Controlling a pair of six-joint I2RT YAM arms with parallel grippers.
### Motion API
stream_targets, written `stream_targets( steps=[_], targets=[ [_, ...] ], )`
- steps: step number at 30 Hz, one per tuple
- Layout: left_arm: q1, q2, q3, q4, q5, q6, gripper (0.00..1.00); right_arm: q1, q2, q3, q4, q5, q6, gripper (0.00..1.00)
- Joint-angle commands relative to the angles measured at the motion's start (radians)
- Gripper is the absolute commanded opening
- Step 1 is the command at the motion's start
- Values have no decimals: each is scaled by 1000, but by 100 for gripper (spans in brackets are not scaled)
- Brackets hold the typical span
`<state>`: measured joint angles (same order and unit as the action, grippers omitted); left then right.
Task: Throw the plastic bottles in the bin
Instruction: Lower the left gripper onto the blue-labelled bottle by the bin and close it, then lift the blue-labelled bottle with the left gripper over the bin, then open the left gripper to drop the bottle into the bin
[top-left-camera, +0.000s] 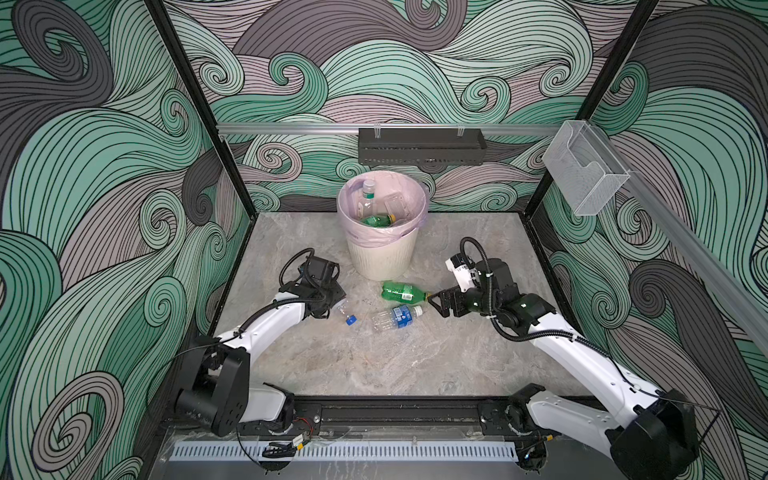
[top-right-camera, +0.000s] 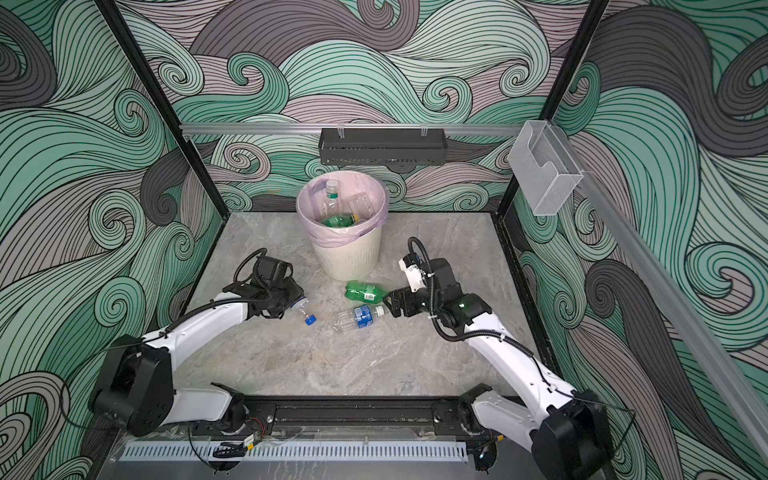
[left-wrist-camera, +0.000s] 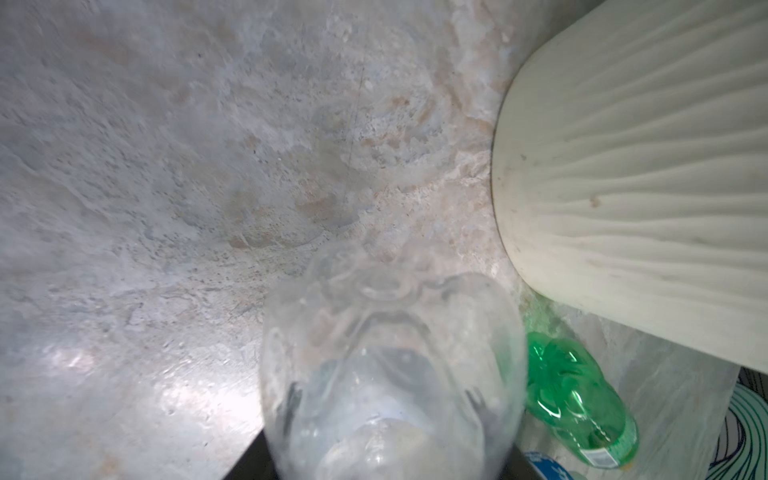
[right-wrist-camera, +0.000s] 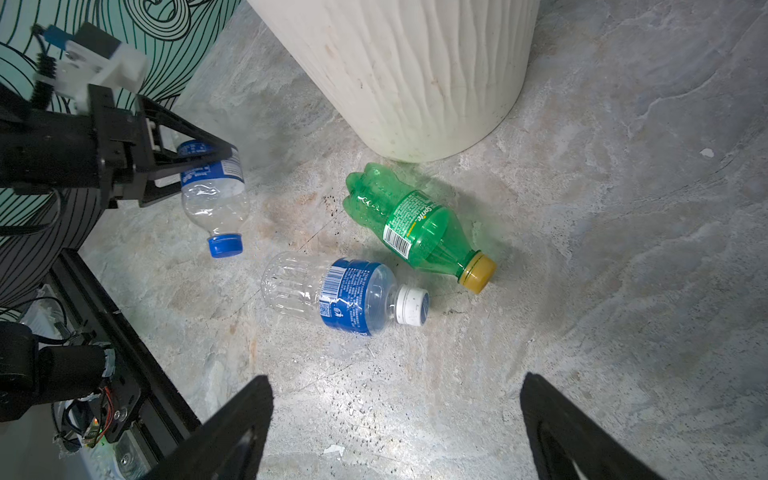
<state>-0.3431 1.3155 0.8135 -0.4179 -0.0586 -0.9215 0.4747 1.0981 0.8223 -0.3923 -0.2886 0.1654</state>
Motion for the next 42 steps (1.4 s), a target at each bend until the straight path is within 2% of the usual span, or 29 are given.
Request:
stream_targets(
  steps=[1,7,12,16,22,26,27,28,29,30,32,34,38,42],
  targets=[
    [7,-64,24,-134,3,190,52,4,4,2,29,5,14,93],
    [9,-186,28,-234,2,303,52,3,18,-7,64,5,18,93],
    [9,-273,42,-228,4,376,52,3,21,-33,98,-7,21,94],
    [9,-283,150,-235,58,405,51,4,31,-45,99,-7,15,94],
    [7,-141,503,-217,155,407,50,2,33,-40,91,-12,-6,95],
    [4,114,922,-185,214,363,48,4,21,-48,110,-24,9,95],
    [3,191,1021,-190,216,348,56,4,18,-46,108,-28,12,95],
    [-1,268,1139,-224,197,331,72,3,13,-47,103,-32,15,95],
    [-4,337,1253,-269,187,336,82,3,5,-49,100,-33,16,94],
    [-5,383,1337,-316,180,341,89,4,-3,-50,95,-34,17,94],
    [-7,428,1433,-375,172,345,92,4,-29,-58,83,-30,16,94],
    [-7,389,1362,-344,170,350,92,4,-51,-70,82,-20,11,95],
    [0,197,1038,-213,124,363,93,4,-46,-71,95,-23,-12,95],
    [9,4,784,-193,74,383,93,4,17,-28,76,-33,-59,93]
  ],
)
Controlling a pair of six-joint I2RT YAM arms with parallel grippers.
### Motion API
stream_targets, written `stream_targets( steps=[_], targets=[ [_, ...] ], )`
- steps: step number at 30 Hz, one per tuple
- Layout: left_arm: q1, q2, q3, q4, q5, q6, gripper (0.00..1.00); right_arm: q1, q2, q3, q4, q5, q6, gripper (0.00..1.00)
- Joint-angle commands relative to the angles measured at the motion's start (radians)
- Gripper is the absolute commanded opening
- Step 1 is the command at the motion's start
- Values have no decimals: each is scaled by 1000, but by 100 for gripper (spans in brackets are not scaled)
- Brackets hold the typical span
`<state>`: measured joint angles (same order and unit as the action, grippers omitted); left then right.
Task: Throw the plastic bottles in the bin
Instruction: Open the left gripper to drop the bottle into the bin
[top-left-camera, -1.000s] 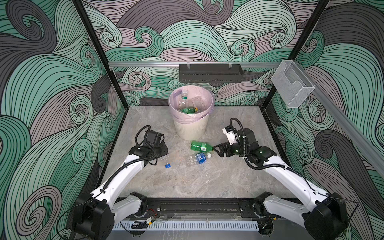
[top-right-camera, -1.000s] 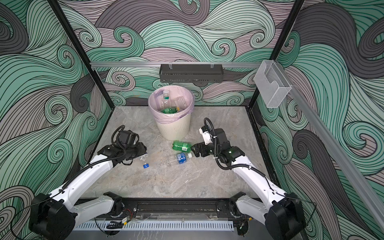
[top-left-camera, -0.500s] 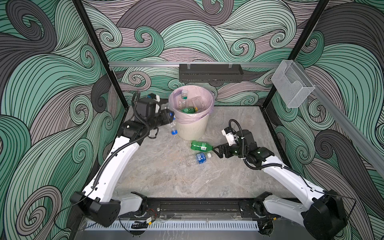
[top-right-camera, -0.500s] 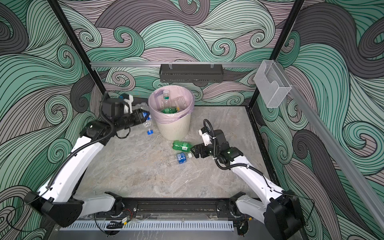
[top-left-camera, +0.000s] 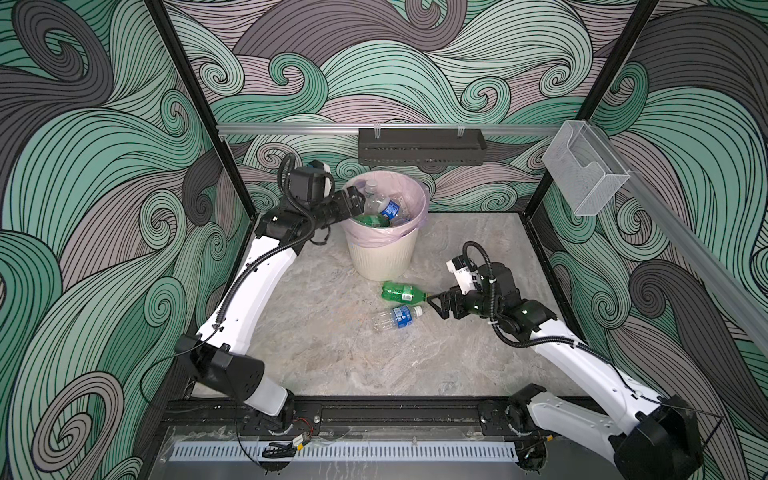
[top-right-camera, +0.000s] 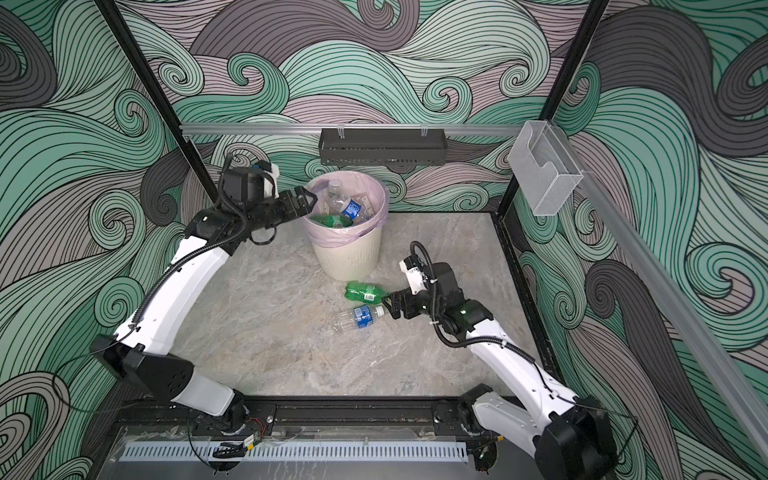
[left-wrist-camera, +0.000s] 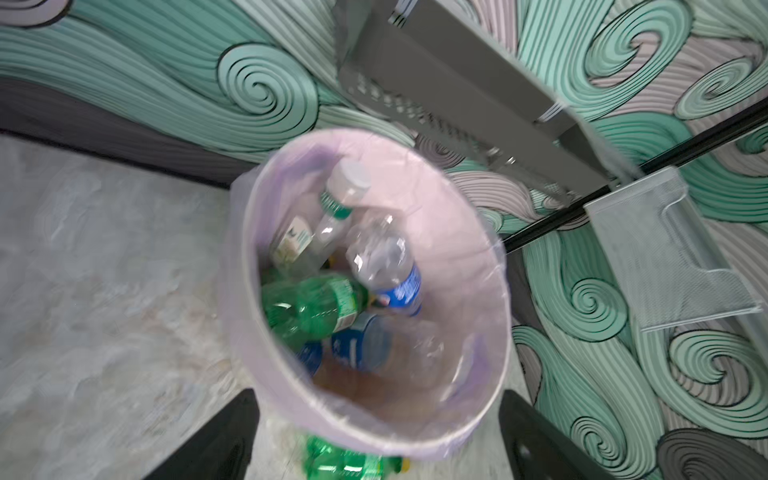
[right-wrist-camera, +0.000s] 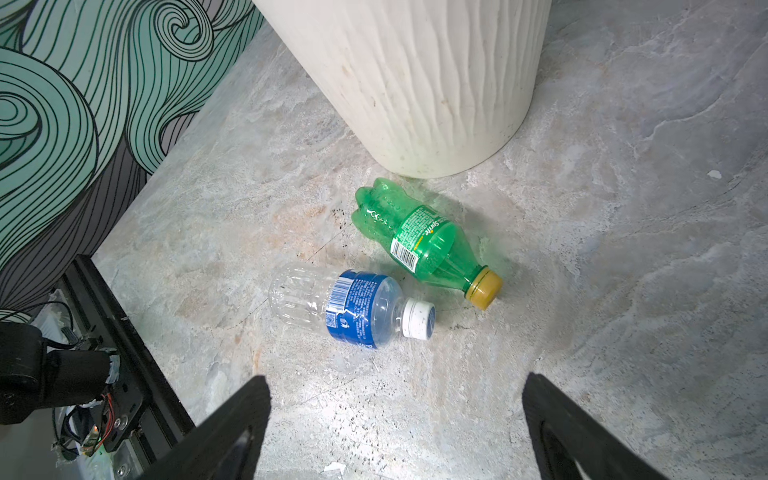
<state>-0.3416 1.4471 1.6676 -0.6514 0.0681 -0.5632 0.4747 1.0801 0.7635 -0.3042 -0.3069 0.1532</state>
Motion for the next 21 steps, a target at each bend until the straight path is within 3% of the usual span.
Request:
stream_targets(
  steps=[1,5,8,14,21],
  targets=[
    [9,-175,-133,36,-70,27,93,3,60,47,-20,-17,-56,91],
    [10,-344,-352,-7,-145,20,93,3,185,138,-82,-44,-116,84],
    [12,-463,-477,-49,-185,38,93,4,277,186,-96,-58,-149,83],
    [15,-662,-655,-156,-274,27,93,4,437,197,40,-85,-173,89],
    [15,-836,-834,-169,-253,-71,93,4,604,265,168,-83,-179,91]
  ],
)
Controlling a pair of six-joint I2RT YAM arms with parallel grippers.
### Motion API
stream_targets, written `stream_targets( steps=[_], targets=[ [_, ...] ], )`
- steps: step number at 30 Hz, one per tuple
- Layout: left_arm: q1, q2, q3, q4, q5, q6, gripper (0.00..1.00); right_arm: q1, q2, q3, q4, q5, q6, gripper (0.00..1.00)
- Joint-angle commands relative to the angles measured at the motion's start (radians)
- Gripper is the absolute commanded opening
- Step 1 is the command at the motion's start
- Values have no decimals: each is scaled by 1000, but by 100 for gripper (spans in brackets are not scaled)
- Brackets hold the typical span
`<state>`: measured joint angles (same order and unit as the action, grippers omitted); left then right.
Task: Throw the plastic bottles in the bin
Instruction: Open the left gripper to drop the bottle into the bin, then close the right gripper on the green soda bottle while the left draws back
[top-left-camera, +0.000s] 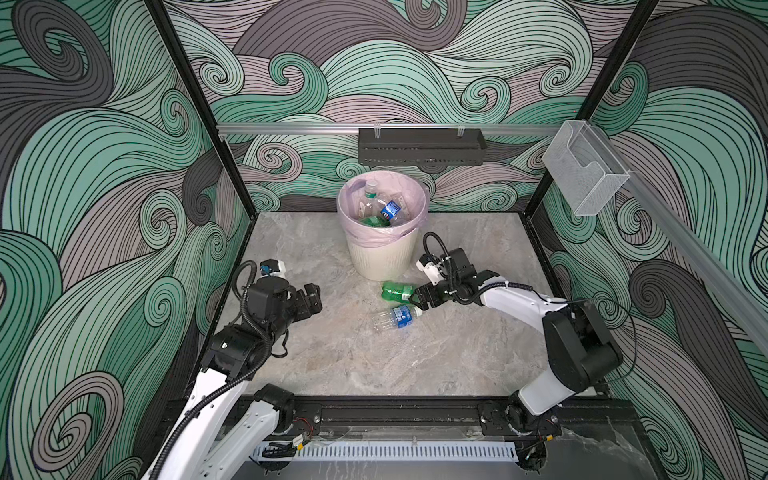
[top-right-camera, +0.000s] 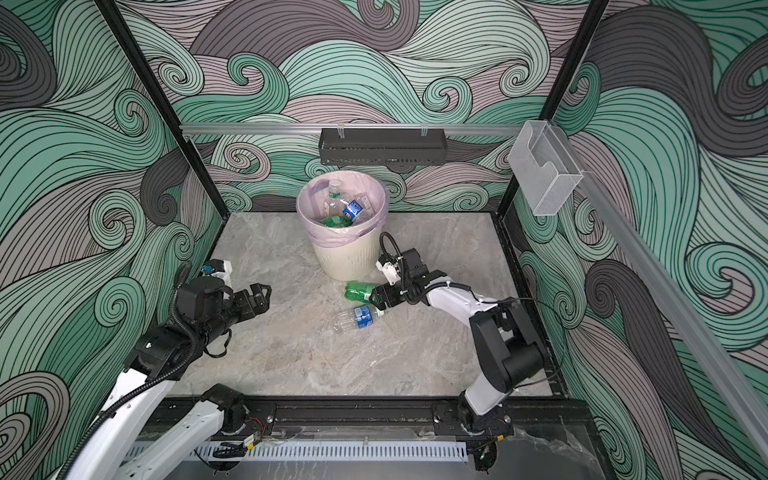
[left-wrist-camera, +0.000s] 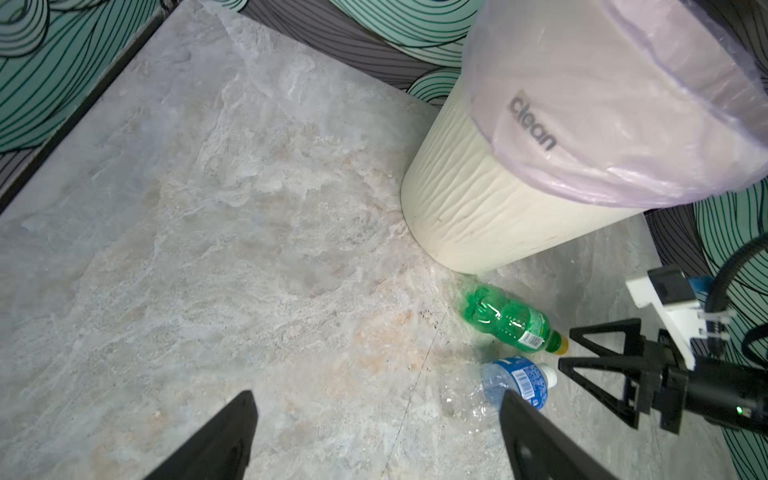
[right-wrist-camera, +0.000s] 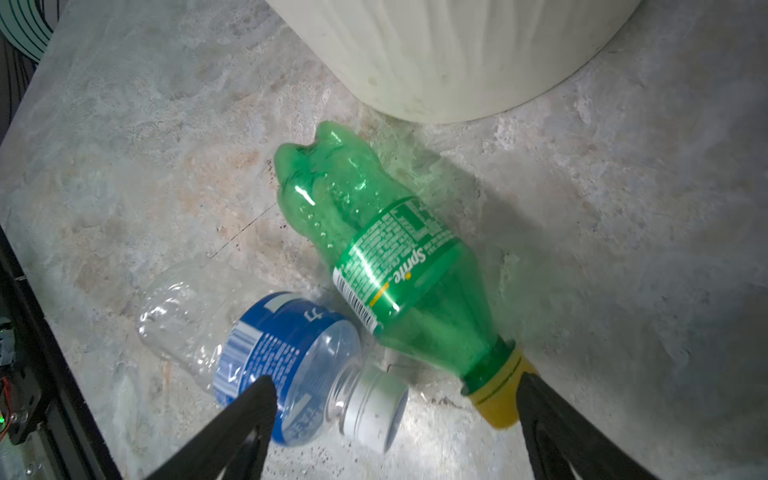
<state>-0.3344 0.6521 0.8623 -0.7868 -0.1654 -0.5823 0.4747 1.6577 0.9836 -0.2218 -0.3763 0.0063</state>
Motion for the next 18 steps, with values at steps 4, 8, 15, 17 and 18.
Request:
stream_targets(
  steps=[4,8,15,17,18],
  targets=[
    [8,-76,-52,-65,-46,-61,93,3,114,113,76,-2,-47,91],
    [7,-77,-44,-87,-64,-38,93,6,162,135,70,-17,-43,90],
    [8,-68,-73,-63,-53,-45,93,39,168,89,101,-25,14,86],
    [8,-62,-81,-52,-46,-47,93,47,169,78,112,-19,34,85],
    [8,-61,-84,-48,-45,-49,93,51,171,73,118,-12,46,84]
  ],
)
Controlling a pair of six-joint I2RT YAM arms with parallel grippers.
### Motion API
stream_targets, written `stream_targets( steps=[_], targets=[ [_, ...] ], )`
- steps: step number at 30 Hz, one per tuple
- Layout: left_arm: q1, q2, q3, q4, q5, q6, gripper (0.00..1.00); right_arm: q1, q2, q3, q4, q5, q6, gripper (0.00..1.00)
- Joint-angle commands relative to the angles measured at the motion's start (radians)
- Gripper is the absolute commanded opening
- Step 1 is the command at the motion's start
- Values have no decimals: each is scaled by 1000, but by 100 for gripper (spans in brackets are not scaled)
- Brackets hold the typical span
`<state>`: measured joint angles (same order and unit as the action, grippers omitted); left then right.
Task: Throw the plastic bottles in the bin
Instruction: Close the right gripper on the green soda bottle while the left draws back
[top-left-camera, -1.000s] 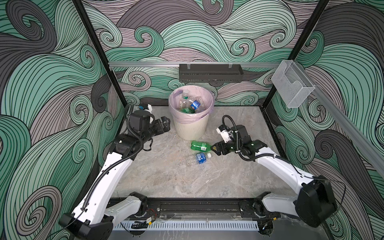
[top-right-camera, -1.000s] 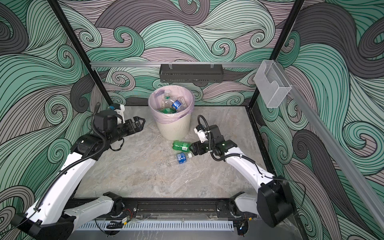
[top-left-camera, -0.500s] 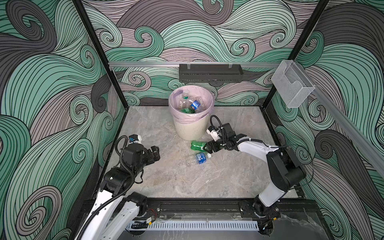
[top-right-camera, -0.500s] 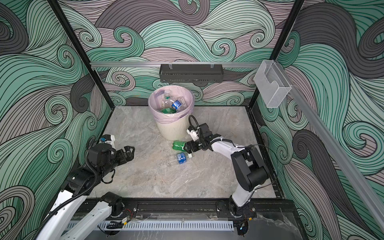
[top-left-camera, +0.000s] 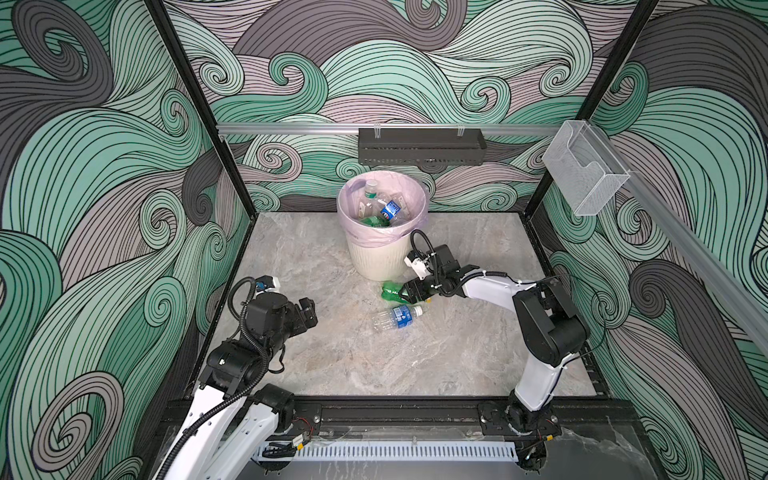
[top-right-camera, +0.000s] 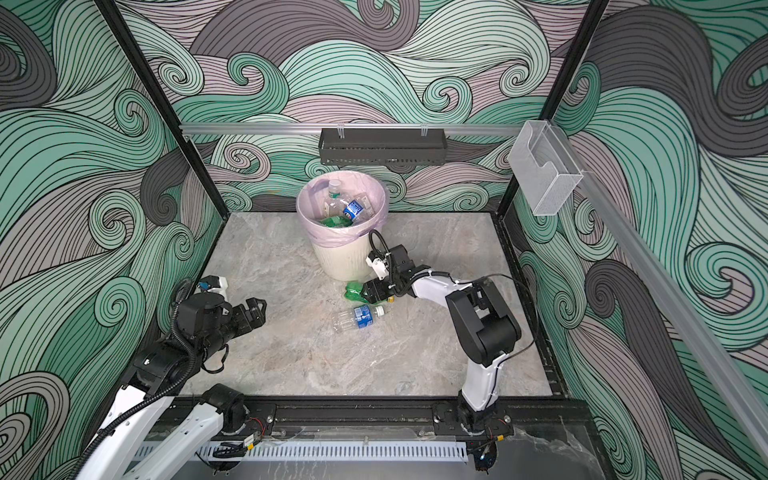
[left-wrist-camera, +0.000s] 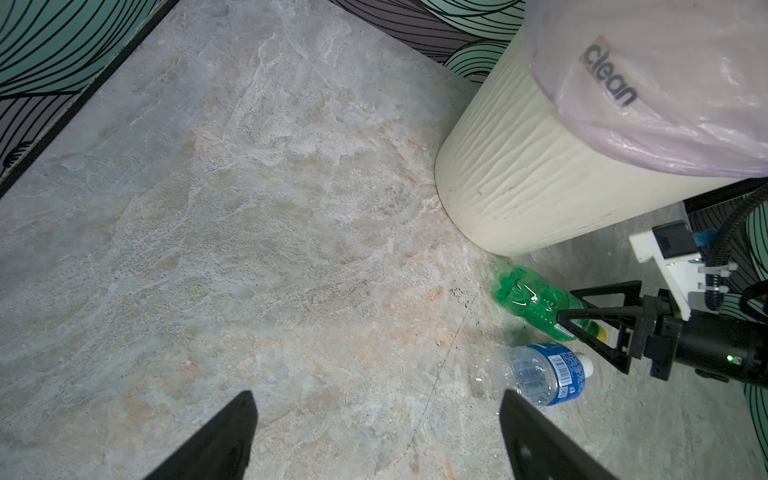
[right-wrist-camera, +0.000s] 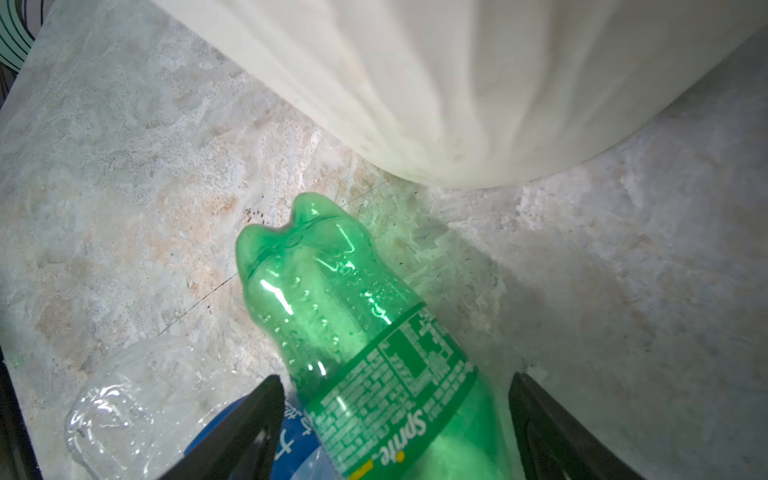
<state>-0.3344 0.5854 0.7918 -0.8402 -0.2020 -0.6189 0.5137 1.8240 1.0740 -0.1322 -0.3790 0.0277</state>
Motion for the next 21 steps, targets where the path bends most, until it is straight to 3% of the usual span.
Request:
stream_targets(
  steps=[1,11,17,21],
  targets=[
    [7,8,-16,9,-7,-12,93,15,7,-21,34,0,36,83],
    [8,7,-20,13,-9,-2,93,37,49,-19,54,55,107,72],
    [8,2,-32,18,-11,-5,93,68,55,-24,42,145,128,73],
    [8,7,-32,19,-12,-5,93,83,27,-64,73,205,170,66]
  ],
)
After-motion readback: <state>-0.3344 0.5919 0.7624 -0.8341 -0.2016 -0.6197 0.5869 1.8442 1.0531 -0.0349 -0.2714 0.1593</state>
